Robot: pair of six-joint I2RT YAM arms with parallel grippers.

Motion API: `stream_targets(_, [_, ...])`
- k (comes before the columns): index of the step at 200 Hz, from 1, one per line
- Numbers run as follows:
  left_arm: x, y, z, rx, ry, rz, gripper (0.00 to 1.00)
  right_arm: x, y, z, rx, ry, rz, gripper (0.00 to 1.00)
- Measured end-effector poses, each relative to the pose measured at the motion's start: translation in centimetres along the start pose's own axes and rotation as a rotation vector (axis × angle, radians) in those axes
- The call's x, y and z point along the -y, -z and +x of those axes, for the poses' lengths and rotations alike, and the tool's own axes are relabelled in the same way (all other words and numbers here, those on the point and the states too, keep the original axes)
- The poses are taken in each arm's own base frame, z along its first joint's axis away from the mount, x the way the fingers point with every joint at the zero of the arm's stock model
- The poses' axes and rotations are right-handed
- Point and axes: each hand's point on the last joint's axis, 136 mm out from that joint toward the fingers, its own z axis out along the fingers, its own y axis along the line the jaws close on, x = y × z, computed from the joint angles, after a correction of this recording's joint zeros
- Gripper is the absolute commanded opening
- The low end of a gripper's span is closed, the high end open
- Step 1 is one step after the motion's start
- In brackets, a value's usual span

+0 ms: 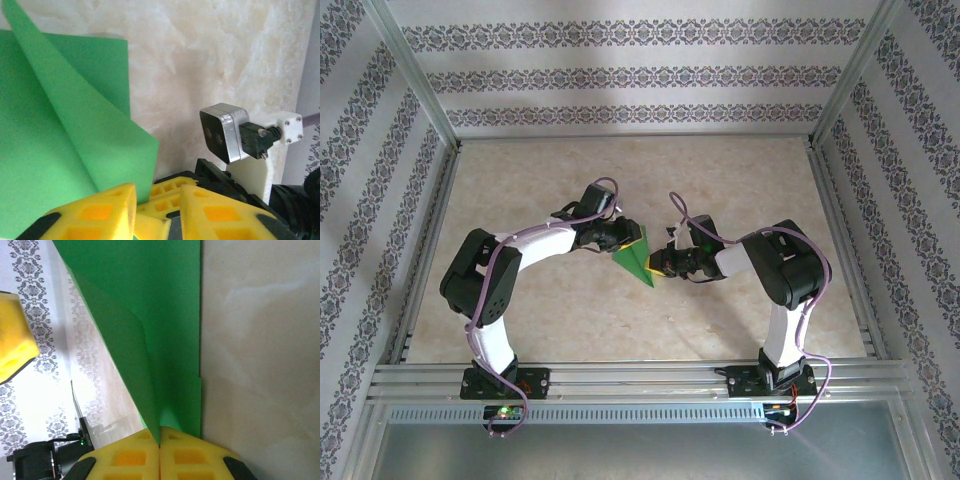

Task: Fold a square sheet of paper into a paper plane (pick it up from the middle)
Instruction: Fourth fold the wing at the center of the table.

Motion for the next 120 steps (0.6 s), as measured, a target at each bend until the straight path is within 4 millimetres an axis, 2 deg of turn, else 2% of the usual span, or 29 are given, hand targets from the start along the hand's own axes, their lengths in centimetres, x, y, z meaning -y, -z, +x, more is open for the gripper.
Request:
stream_targets(65, [-0.7, -1.5, 1.0, -0.029, -0.008, 0.054, 0.15, 0.1, 0.1, -0.1, -0.002, -0.016, -0.007, 0.07])
stream_targets(120, [-1.3, -2.5, 1.0, -0.031, -0.010, 0.065, 0.12, 0.1, 0.0, 0.0, -0.007, -0.019, -0.014, 0.07])
